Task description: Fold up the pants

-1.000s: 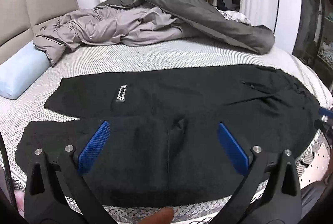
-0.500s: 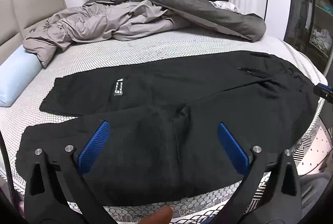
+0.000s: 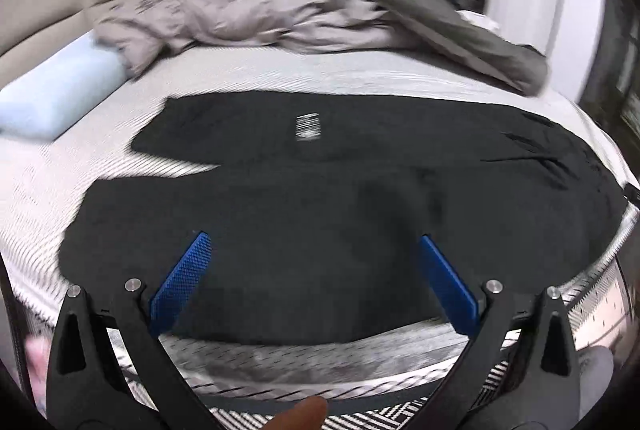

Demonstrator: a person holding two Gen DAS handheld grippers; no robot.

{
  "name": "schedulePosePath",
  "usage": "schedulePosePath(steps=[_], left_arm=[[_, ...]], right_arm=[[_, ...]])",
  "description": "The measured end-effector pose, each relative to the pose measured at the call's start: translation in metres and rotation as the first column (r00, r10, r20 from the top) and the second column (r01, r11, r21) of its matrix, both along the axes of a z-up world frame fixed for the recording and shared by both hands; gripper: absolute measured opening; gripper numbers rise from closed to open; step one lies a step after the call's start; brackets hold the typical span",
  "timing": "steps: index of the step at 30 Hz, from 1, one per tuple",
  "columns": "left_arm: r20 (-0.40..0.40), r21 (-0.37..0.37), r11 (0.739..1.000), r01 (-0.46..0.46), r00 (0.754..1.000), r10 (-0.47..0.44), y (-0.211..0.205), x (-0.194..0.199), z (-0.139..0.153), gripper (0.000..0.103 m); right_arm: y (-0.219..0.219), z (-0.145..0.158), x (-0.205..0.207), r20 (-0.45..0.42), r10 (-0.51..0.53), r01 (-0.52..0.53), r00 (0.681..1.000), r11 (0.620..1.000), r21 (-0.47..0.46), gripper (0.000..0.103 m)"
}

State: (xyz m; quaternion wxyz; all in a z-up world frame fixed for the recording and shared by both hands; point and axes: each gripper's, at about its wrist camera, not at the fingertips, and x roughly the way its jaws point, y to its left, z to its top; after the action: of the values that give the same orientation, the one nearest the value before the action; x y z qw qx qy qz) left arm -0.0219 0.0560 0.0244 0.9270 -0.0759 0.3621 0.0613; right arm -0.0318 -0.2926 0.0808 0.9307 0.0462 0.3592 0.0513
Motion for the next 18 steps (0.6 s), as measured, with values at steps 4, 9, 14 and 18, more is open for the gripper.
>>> schedulePosePath(steps=[4, 9, 14, 18], left_arm=[[-0.054, -0.043, 0.991, -0.129, 0.99, 0.127, 0.058, -0.016, -0.018, 0.102], [-0.103, -0.131, 0.956, -0.261, 0.963, 0.249, 0.126, -0.042, -0.043, 0.102], [-0.124, -0.218, 0.928, -0.303, 0.951, 0.282, 0.177, -0.054, -0.061, 0.077], [-0.106, -0.28, 0.913, -0.298, 0.954, 0.279, 0.202, -0.053, -0.068, 0.064]], right_arm=[[-0.024, -0.002, 0.0, -0.011, -0.027, 0.028, 1.0, 0.997, 0.074, 0.103], [-0.036, -0.004, -0.002, 0.0, -0.053, 0.053, 0.999, 0.998, 0.042, 0.103], [-0.034, -0.008, 0.001, -0.013, -0.05, 0.05, 0.999, 0.999, -0.018, 0.103], [-0.029, -0.009, -0.001, -0.017, -0.039, 0.038, 0.999, 0.999, -0.03, 0.103]])
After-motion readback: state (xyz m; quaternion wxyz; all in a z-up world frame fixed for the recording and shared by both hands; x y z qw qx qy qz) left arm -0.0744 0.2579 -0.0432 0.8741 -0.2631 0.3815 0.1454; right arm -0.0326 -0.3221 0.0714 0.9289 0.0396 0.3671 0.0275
